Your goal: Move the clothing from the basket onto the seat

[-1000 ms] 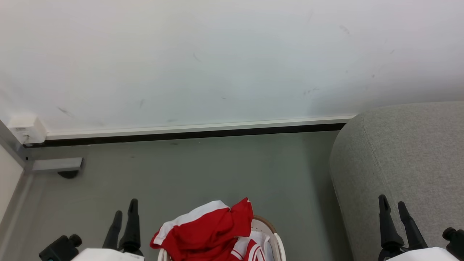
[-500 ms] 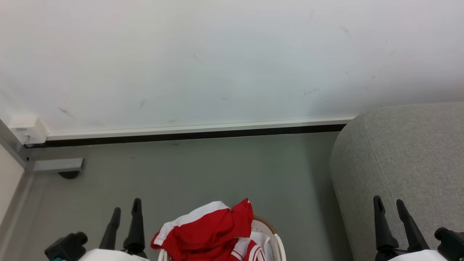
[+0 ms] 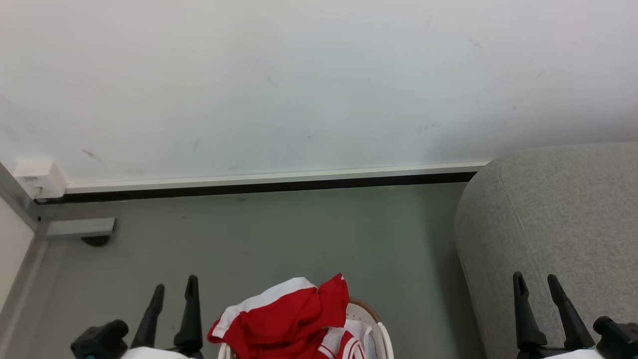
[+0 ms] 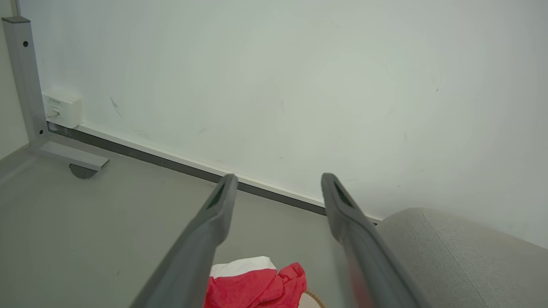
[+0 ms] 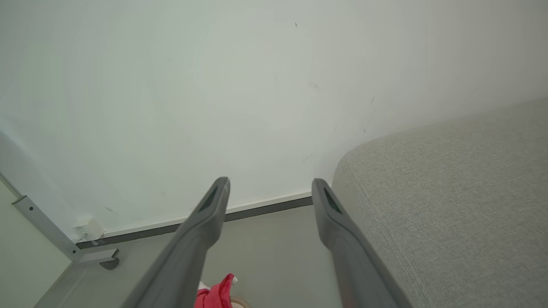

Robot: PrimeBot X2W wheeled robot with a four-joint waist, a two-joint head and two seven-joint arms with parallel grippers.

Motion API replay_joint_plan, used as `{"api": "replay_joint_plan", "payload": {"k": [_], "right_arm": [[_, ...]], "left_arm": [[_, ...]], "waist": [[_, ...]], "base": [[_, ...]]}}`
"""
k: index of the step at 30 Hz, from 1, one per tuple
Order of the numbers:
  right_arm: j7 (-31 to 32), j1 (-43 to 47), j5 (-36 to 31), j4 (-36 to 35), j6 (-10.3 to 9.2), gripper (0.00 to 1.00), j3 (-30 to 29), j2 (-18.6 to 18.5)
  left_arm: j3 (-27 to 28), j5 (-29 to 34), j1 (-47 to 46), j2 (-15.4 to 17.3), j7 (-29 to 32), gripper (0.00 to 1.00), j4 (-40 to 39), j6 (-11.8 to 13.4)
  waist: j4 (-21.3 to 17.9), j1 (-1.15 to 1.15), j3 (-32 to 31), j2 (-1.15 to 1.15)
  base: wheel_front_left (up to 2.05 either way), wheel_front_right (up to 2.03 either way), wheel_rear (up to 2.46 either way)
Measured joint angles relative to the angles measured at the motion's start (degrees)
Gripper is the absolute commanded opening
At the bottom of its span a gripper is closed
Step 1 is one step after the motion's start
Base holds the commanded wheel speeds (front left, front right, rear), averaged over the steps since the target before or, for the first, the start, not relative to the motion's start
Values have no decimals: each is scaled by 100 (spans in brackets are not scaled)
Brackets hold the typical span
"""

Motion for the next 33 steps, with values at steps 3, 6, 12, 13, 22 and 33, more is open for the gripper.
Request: {"api": "replay_joint_plan", "payload": {"k": [3,6,12,13,22,33], "right_arm": [[-46,5,-104,-2,0,100,-1,-1],[-93,9,-256,-2,0,100,-4,-3],[-166,13,-486,23,0,100,0,-5],[-192,17,-510,31,0,100,2,-7],[-290,58,-742,114,0,100,42,-10],[-399,109,-996,210,0,100,60,-14]], "left_arm": [[0,152,16,1,-48,100,16,-14],[-3,325,45,1,-97,100,51,-38],[-7,623,46,3,-171,100,127,-73],[-9,656,46,3,-190,100,142,-74],[-33,958,59,5,-290,100,292,-123],[-75,1378,66,9,-404,100,369,-130]], "waist": [[0,0,-8,0],[0,0,-8,0],[1,0,-6,0],[2,0,-6,0],[3,0,-12,0],[12,0,-6,0]], "base": [[0,0,0],[0,0,0],[0,0,0],[0,0,0],[0,0,0],[0,0,0]]}}
